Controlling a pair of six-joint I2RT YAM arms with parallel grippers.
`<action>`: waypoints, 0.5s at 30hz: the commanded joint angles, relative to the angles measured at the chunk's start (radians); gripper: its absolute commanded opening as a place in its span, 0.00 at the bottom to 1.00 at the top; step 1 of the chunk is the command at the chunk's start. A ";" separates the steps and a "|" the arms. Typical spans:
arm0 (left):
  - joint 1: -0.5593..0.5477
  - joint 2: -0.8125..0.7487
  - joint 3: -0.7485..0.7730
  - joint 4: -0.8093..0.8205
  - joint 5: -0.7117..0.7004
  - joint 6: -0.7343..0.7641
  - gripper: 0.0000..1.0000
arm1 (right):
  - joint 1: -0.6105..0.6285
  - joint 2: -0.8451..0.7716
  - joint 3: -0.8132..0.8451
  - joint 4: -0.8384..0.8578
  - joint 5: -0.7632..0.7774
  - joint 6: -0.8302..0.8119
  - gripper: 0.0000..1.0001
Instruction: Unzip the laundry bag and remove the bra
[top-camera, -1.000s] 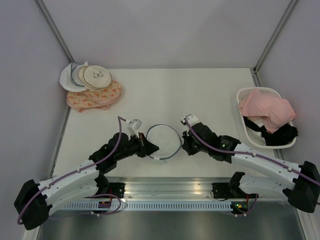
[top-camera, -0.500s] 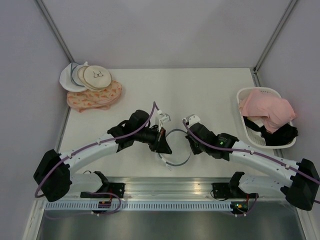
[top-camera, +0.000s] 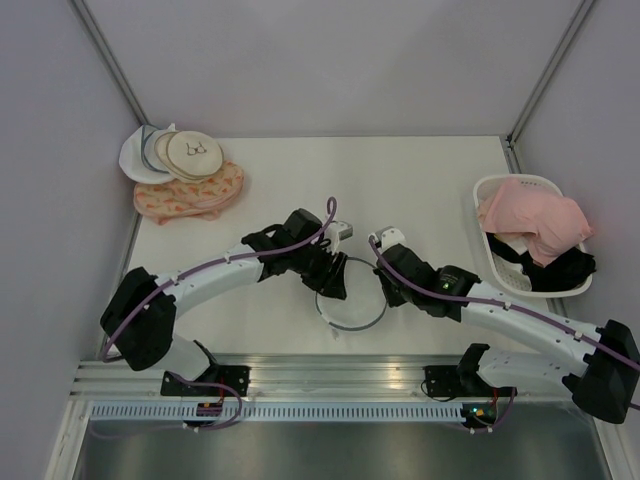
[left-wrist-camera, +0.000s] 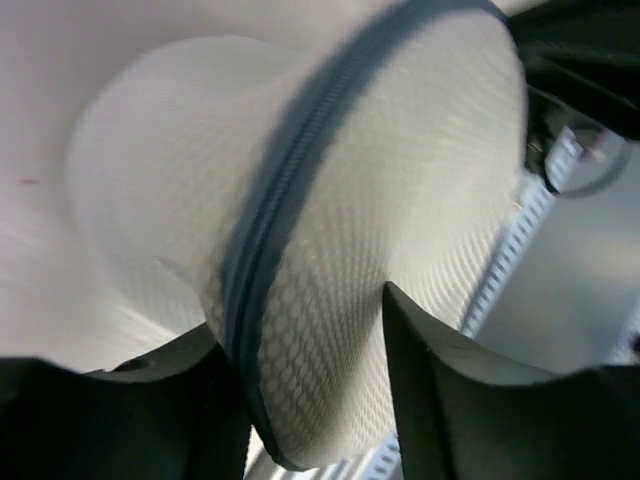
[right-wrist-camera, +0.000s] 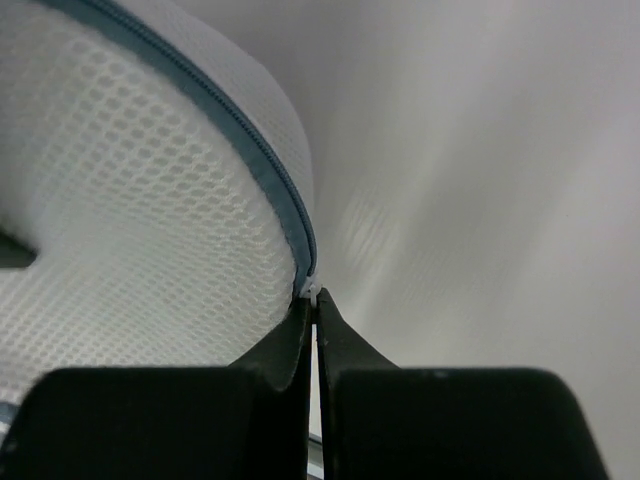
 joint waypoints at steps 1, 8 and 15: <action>0.021 -0.032 0.059 0.019 -0.323 -0.063 0.57 | 0.002 -0.025 0.006 0.064 -0.033 0.033 0.00; 0.022 -0.262 -0.045 0.032 -0.669 -0.260 0.78 | 0.002 -0.024 0.002 -0.003 0.008 0.162 0.01; 0.019 -0.532 -0.257 0.036 -0.634 -0.409 0.90 | 0.034 -0.054 -0.090 0.052 -0.251 0.223 0.00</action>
